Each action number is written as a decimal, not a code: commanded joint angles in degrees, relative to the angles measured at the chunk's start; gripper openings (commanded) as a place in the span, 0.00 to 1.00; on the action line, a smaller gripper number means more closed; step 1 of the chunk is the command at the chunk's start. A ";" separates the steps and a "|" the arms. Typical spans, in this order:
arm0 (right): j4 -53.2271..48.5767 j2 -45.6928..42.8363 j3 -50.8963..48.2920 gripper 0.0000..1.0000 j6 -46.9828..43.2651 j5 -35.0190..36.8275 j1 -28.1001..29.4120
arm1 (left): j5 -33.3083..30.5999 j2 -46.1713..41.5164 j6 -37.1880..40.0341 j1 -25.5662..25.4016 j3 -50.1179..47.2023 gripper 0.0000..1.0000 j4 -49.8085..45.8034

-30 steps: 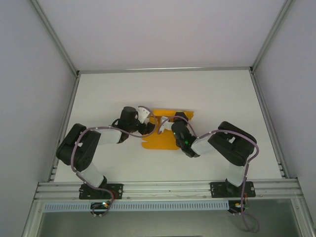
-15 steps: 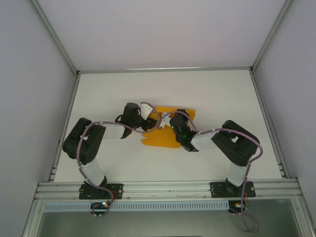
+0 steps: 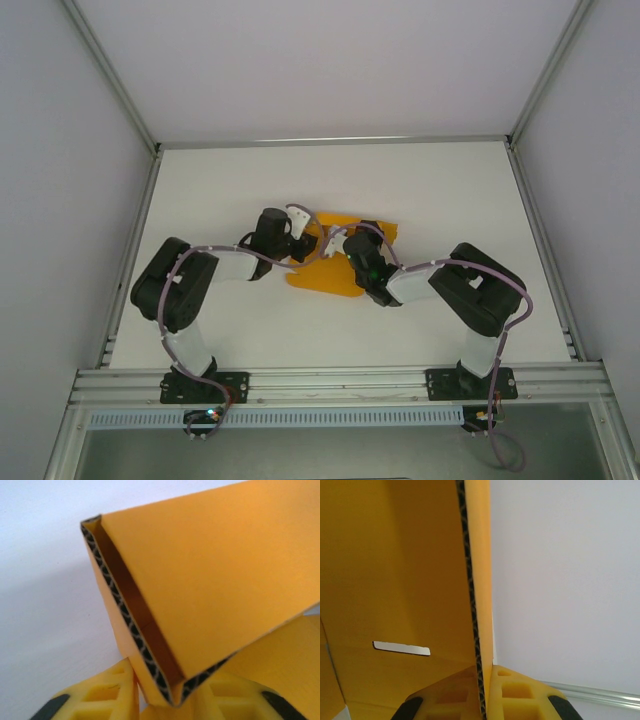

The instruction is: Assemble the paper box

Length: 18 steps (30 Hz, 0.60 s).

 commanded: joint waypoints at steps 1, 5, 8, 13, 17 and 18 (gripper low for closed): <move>-11.21 1.33 -1.23 0.00 2.79 -11.33 2.44 | 3.61 1.91 -0.98 0.85 -0.09 0.43 10.66; -12.57 1.09 -0.54 0.00 2.94 -12.50 2.15 | 8.69 3.22 -4.16 2.80 -0.47 0.48 16.15; -14.40 0.46 -0.28 0.00 3.86 -13.41 1.96 | 12.32 3.56 -6.37 5.22 0.39 0.47 16.74; -17.34 -0.21 0.43 0.00 5.01 -14.55 1.53 | 21.42 3.73 -6.80 7.29 0.66 0.53 18.46; -19.92 -0.50 1.15 0.00 5.41 -15.39 1.46 | 25.08 4.86 -5.57 7.29 2.80 0.56 15.32; -20.22 -0.47 1.31 0.00 5.55 -15.44 1.38 | 25.08 5.16 -5.63 7.39 3.27 0.57 14.69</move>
